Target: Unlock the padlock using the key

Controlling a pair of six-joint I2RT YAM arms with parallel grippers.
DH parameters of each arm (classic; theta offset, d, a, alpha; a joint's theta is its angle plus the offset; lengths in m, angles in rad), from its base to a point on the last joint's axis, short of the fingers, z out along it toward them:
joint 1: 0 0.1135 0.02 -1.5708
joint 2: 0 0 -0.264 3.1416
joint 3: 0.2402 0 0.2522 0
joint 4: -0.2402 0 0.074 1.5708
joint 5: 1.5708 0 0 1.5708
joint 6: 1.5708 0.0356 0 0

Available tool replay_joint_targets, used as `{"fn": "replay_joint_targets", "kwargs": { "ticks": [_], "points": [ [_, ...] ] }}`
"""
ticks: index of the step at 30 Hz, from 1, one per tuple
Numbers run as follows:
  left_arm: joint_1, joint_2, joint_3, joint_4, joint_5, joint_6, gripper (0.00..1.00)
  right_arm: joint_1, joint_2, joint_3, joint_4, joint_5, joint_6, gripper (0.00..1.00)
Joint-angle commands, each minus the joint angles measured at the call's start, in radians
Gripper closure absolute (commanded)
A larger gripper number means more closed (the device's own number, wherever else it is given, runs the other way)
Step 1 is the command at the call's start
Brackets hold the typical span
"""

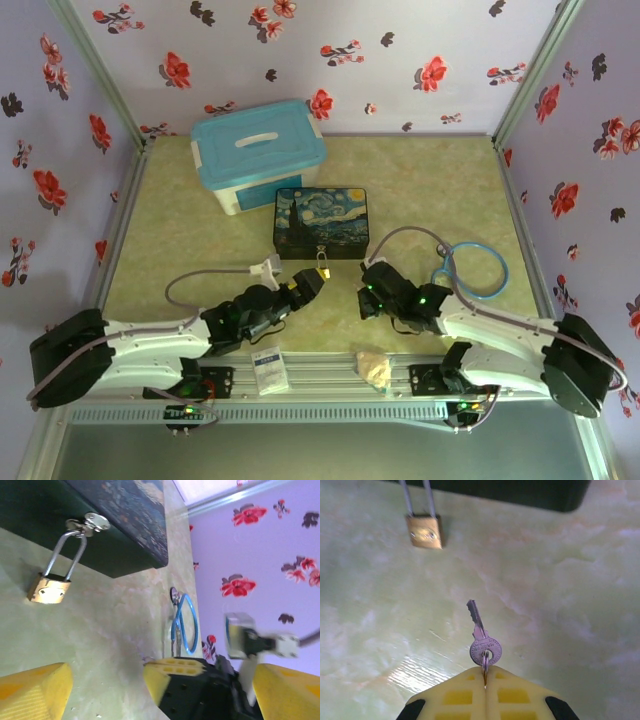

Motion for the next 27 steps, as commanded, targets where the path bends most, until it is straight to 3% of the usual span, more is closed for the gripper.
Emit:
{"fn": "replay_joint_targets", "kwargs": {
  "ticks": [1,7,12,17,20,27],
  "points": [
    [-0.013,0.052,-0.033,0.143,-0.080,-0.101,0.10,0.019,-0.054,0.023,0.054,0.008,-0.038,1.00],
    [-0.014,0.177,0.035,0.252,-0.022,-0.102,0.09,0.064,-0.094,0.011,0.142,0.065,-0.017,1.00],
    [-0.014,0.285,0.071,0.324,0.029,-0.112,0.22,0.119,-0.074,0.009,0.211,0.077,-0.038,1.00],
    [-0.013,0.342,0.075,0.336,0.033,-0.134,0.23,0.134,-0.048,0.010,0.187,0.114,-0.029,1.00],
    [-0.014,0.366,0.066,0.352,0.026,-0.189,0.23,0.134,-0.059,-0.029,0.219,0.106,-0.008,1.00],
    [-0.030,0.457,0.061,0.532,-0.009,-0.383,0.17,0.134,-0.100,-0.140,0.504,0.082,0.061,1.00]
  ]
}}
